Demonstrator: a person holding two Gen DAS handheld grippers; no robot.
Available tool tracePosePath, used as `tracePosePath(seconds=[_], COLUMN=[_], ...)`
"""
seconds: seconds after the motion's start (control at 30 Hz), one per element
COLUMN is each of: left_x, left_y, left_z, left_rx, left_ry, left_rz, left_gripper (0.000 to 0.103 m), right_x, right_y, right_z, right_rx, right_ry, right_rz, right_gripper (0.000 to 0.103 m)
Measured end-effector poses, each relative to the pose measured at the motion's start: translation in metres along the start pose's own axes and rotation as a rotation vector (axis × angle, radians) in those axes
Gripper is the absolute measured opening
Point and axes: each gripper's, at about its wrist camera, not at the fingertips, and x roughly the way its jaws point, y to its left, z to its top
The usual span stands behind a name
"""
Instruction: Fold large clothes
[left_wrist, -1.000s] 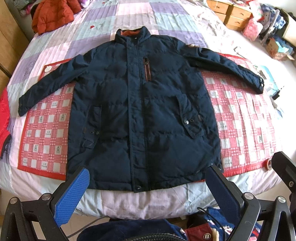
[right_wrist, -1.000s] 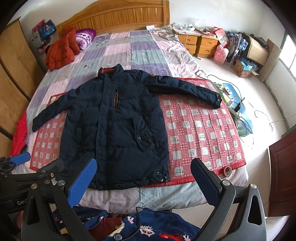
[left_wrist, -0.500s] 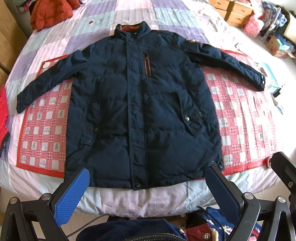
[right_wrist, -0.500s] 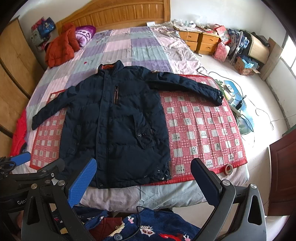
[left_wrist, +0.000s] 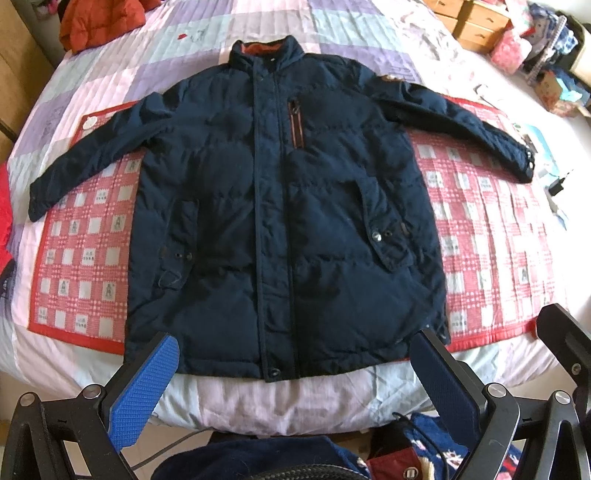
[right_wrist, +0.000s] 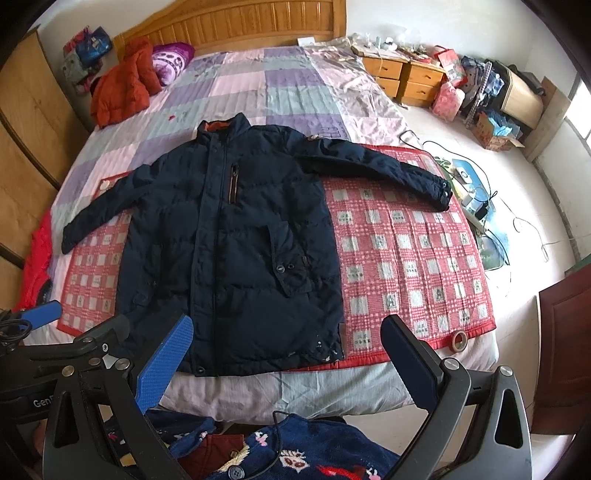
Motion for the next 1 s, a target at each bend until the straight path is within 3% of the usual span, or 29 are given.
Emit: tracePosePath(seconds=[0.23, 0.4, 0.47, 0.5, 0.63, 0.77, 0.87, 0.9, 0.97, 1.0], left_x=[0.033, 0.077, 0.118, 0.144, 0.219, 0.274, 0.328, 0.346, 0.345, 0.34], left_y=[0.006, 0.02, 0.026, 0.031, 0.054, 0.07, 0.094, 0.111, 0.138, 0.149], left_z=[-0.002, -0.01, -0.017, -0.02, -0.024, -0.026, -0.034, -0.042, -0.054, -0.061], left_rx=[-0.023, -0.07, -0.085, -0.1, -0.147, -0.075, -0.041, -0.063, -0.086, -0.08], left_ry=[0.044, 0.016, 0.007, 0.017, -0.025, -0.103, -0.065, -0.041, -0.102, -0.127], left_rz=[-0.022, -0.061, -0.107, -0.111, -0.032, 0.052, 0.114, 0.062, -0.053, -0.017], left_gripper=[0.103, 0.103, 0.103, 0.103, 0.103, 0.103, 0.103, 0.103, 0.103, 0.103], right_x=[0.03, 0.072, 0.106, 0.133, 0.238, 0.302, 0.338, 0.349, 0.364, 0.364], right_y=[0.002, 0.007, 0.012, 0.015, 0.022, 0.043, 0.071, 0.074, 0.053, 0.035], right_z=[-0.003, -0.018, -0.031, -0.038, -0.058, -0.063, -0.074, -0.078, -0.089, -0.091], right_rx=[-0.026, -0.135, -0.218, -0.266, -0.318, -0.325, -0.459, -0.5, -0.522, -0.478], right_ry=[0.042, -0.072, -0.098, -0.064, 0.076, 0.028, -0.032, -0.027, -0.031, -0.032], right_rz=[0.012, 0.003, -0.007, -0.037, -0.059, -0.016, 0.024, 0.039, 0.093, 0.13], right_gripper=[0.103, 0.103, 0.103, 0.103, 0.103, 0.103, 0.103, 0.103, 0.103, 0.103])
